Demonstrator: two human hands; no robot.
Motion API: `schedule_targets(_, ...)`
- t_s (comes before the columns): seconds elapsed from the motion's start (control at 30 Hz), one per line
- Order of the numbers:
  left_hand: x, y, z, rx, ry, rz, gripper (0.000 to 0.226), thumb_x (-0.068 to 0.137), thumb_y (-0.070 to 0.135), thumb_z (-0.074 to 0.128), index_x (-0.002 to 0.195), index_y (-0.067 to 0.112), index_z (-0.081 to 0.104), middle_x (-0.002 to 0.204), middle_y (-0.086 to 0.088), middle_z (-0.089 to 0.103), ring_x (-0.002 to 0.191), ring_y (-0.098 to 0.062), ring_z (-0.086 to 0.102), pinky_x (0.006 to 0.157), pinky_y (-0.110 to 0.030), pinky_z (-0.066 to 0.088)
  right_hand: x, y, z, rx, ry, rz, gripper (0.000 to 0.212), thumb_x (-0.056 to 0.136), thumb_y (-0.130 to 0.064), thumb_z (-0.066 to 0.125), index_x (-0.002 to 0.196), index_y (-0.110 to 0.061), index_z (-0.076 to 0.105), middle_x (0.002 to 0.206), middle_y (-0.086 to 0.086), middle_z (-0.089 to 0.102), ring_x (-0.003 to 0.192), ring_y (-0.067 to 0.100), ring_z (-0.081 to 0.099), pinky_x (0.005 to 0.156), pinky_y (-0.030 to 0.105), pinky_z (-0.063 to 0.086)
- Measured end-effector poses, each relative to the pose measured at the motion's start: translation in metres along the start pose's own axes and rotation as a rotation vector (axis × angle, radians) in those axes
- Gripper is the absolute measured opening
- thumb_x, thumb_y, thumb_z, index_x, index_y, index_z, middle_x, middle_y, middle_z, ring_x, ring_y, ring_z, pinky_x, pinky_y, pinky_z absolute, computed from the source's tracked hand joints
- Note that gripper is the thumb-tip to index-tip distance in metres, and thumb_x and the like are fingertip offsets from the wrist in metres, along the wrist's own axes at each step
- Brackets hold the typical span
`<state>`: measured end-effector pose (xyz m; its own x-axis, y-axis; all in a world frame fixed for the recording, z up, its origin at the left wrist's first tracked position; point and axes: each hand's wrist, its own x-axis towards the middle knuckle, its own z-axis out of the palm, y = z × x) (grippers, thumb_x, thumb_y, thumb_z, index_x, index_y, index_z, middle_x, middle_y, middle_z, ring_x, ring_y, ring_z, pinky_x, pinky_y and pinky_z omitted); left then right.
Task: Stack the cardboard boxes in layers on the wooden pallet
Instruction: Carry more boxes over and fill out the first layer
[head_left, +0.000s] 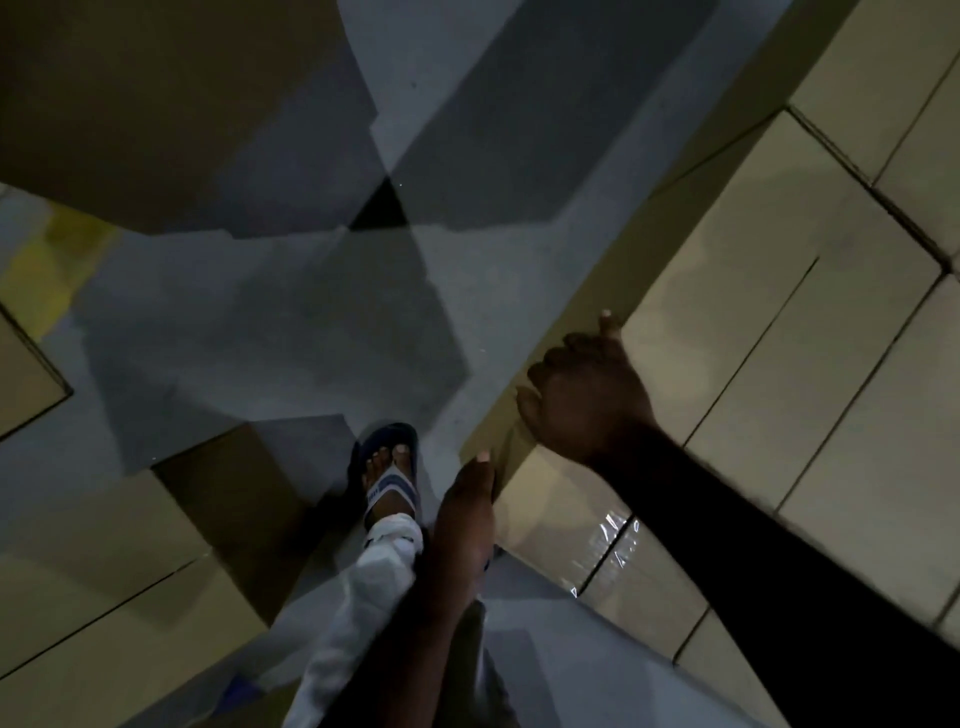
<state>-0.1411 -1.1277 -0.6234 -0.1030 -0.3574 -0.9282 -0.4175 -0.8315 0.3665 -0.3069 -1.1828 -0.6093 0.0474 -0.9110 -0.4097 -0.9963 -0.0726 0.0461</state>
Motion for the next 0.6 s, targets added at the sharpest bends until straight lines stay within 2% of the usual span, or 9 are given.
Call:
schedule_targets(0.13, 0.018, -0.011, 0.001, 0.079, -0.031, -0.007, 0.055, 0.100, 0.056, 0.041, 0.132, 0.015, 0.060, 0.131, -0.003, 0.060, 0.124, -0.021, 0.054, 0.112, -0.038, 0.038, -0.009, 0.000, 0.012, -0.001, 0.041, 0.001, 0.051, 0.087, -0.038, 0.039, 0.071, -0.006, 0.074, 0.067, 0.011, 0.065, 0.088, 0.038, 0.063, 0.119, 0.062, 0.015)
schedule_targets(0.23, 0.022, -0.003, -0.004, 0.338, -0.183, 0.066, 0.070, 0.088, 0.064, 0.044, 0.141, 0.018, 0.052, 0.142, -0.002, 0.055, 0.133, -0.024, 0.050, 0.112, -0.040, 0.041, -0.007, 0.001, 0.013, 0.018, 0.034, -0.010, 0.048, 0.087, -0.037, 0.041, 0.069, -0.007, 0.073, 0.065, 0.011, 0.063, 0.084, 0.038, 0.063, 0.118, 0.064, 0.017)
schedule_targets(0.27, 0.022, 0.003, -0.004, 0.351, -0.249, 0.045, 0.067, 0.093, 0.057, 0.045, 0.145, 0.015, 0.048, 0.145, -0.005, 0.051, 0.136, -0.026, 0.048, 0.113, -0.036, 0.038, -0.007, 0.000, 0.013, 0.029, 0.016, -0.003, 0.051, 0.088, -0.040, 0.039, 0.070, -0.008, 0.074, 0.067, 0.012, 0.064, 0.086, 0.038, 0.063, 0.118, 0.064, 0.016)
schedule_targets(0.33, 0.032, 0.017, -0.005, 0.261, -0.061, 0.062, 0.043, 0.105, 0.023, 0.041, 0.142, 0.001, 0.046, 0.140, -0.014, 0.054, 0.130, -0.027, 0.053, 0.104, -0.026, 0.036, -0.008, 0.001, 0.010, 0.084, 0.026, 0.032, 0.053, 0.088, -0.046, 0.038, 0.081, -0.009, 0.076, 0.083, 0.014, 0.069, 0.099, 0.038, 0.062, 0.119, 0.062, 0.016)
schedule_targets(0.4, 0.026, 0.038, -0.001, 0.069, -0.087, 0.201, 0.030, 0.101, 0.008, 0.041, 0.116, 0.001, 0.066, 0.115, -0.014, 0.068, 0.106, -0.021, 0.068, 0.085, -0.016, 0.041, -0.010, 0.006, 0.004, 0.152, 0.067, 0.096, 0.052, 0.088, -0.047, 0.039, 0.098, -0.010, 0.075, 0.112, 0.017, 0.067, 0.118, 0.040, 0.055, 0.118, 0.061, 0.019)
schedule_targets(0.43, 0.021, 0.047, 0.003, 0.072, -0.078, 0.228, 0.030, 0.103, 0.010, 0.041, 0.107, 0.011, 0.071, 0.109, -0.008, 0.069, 0.099, -0.018, 0.068, 0.081, -0.011, 0.042, -0.013, 0.010, 0.001, 0.184, 0.080, 0.139, 0.053, 0.089, -0.046, 0.038, 0.107, -0.010, 0.072, 0.126, 0.019, 0.062, 0.126, 0.041, 0.050, 0.118, 0.062, 0.020)
schedule_targets(0.5, 0.022, 0.066, 0.017, 0.008, -0.123, 0.198, 0.038, 0.106, 0.032, 0.042, 0.089, 0.026, 0.076, 0.097, 0.004, 0.071, 0.094, -0.015, 0.064, 0.084, -0.022, 0.046, -0.022, 0.020, -0.006, 0.250, 0.094, 0.247, 0.054, 0.091, -0.045, 0.036, 0.124, -0.013, 0.065, 0.145, 0.020, 0.050, 0.138, 0.042, 0.040, 0.118, 0.063, 0.021)
schedule_targets(0.53, 0.021, 0.080, 0.022, -0.016, -0.131, 0.197, 0.041, 0.103, 0.046, 0.043, 0.088, 0.031, 0.078, 0.094, 0.006, 0.073, 0.095, -0.014, 0.065, 0.089, -0.028, 0.048, -0.027, 0.025, -0.007, 0.289, 0.088, 0.302, 0.055, 0.092, -0.045, 0.035, 0.131, -0.015, 0.061, 0.151, 0.019, 0.044, 0.141, 0.041, 0.036, 0.117, 0.063, 0.021)
schedule_targets(0.6, 0.018, 0.110, 0.045, 0.019, -0.166, 0.205, 0.045, 0.096, 0.064, 0.043, 0.105, 0.033, 0.076, 0.111, 0.004, 0.073, 0.106, -0.016, 0.066, 0.103, -0.037, 0.046, -0.043, 0.042, -0.004, 0.369, 0.069, 0.404, 0.059, 0.095, -0.046, 0.034, 0.145, -0.018, 0.048, 0.160, 0.017, 0.032, 0.147, 0.040, 0.026, 0.118, 0.062, 0.018)
